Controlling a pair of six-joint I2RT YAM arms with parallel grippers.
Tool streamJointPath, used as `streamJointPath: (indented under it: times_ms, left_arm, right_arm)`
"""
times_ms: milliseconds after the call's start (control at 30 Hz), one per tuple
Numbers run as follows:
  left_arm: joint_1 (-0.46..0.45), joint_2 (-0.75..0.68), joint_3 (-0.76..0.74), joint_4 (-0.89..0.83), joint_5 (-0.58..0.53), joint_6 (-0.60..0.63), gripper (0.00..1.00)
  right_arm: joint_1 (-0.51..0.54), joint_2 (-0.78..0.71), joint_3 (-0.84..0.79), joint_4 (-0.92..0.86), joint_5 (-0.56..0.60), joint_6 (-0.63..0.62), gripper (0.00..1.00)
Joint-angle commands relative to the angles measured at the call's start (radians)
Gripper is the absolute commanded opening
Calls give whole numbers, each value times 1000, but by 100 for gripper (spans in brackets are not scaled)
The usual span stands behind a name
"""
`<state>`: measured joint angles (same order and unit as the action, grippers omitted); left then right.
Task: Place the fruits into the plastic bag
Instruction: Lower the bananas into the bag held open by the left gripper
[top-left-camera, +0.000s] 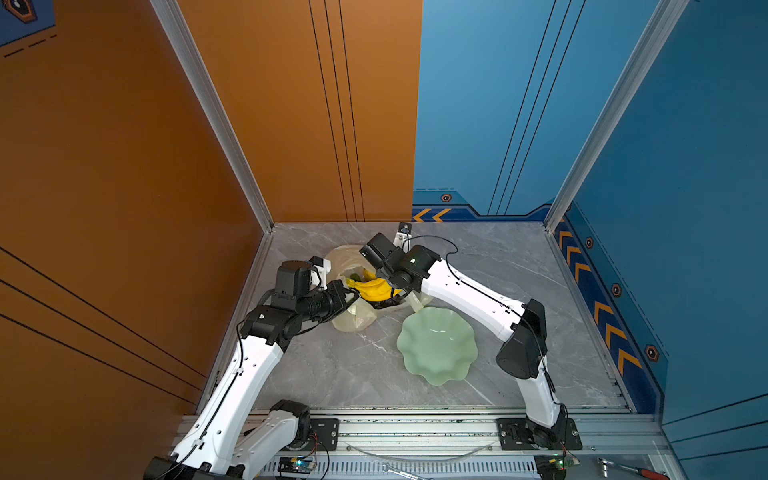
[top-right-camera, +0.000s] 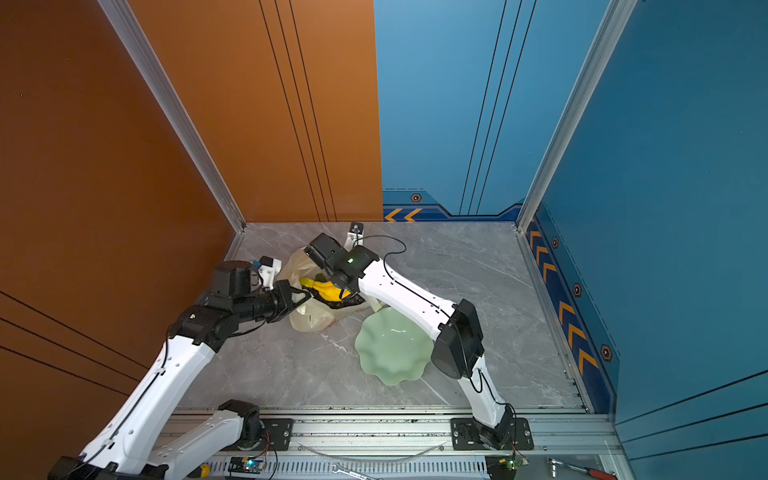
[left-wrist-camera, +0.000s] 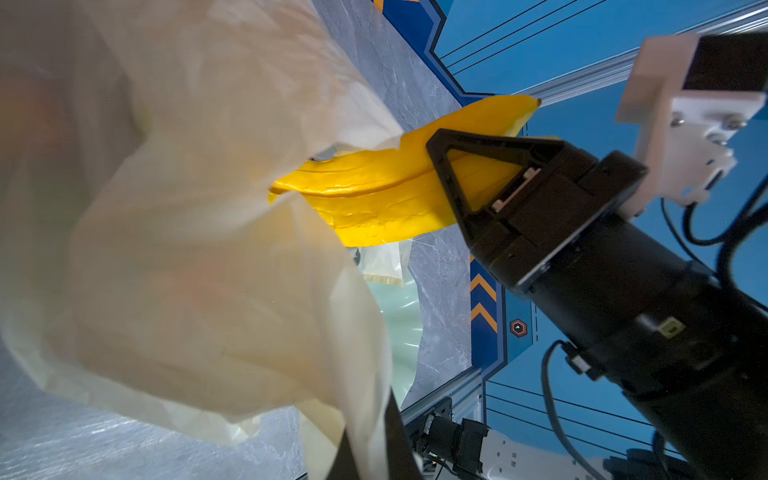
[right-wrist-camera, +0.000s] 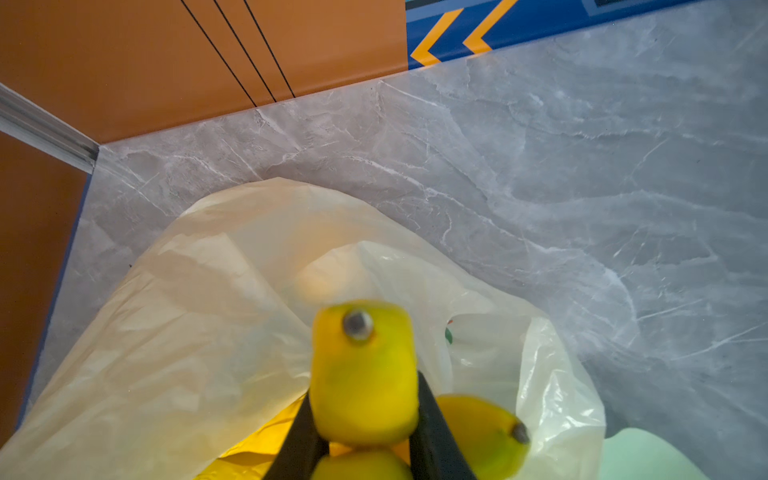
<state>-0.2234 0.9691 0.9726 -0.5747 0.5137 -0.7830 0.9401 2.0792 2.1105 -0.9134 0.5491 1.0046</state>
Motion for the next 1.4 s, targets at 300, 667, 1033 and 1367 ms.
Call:
streamJointPath:
  times_ms: [300, 667, 1033, 1367]
  left_arm:
    - [-13, 17, 29, 48, -11, -12, 0]
    - [-10, 22, 37, 96, -11, -33, 0]
    - [11, 51, 87, 67, 19, -4, 0]
    - [19, 42, 84, 64, 17, -2, 0]
  right_arm:
    - [-3, -131, -200, 279, -138, 457, 13]
    - [11, 18, -158, 352, -299, 584, 20]
    - [-18, 68, -142, 357, -383, 519, 66]
    - [-59, 10, -202, 330, -380, 421, 100]
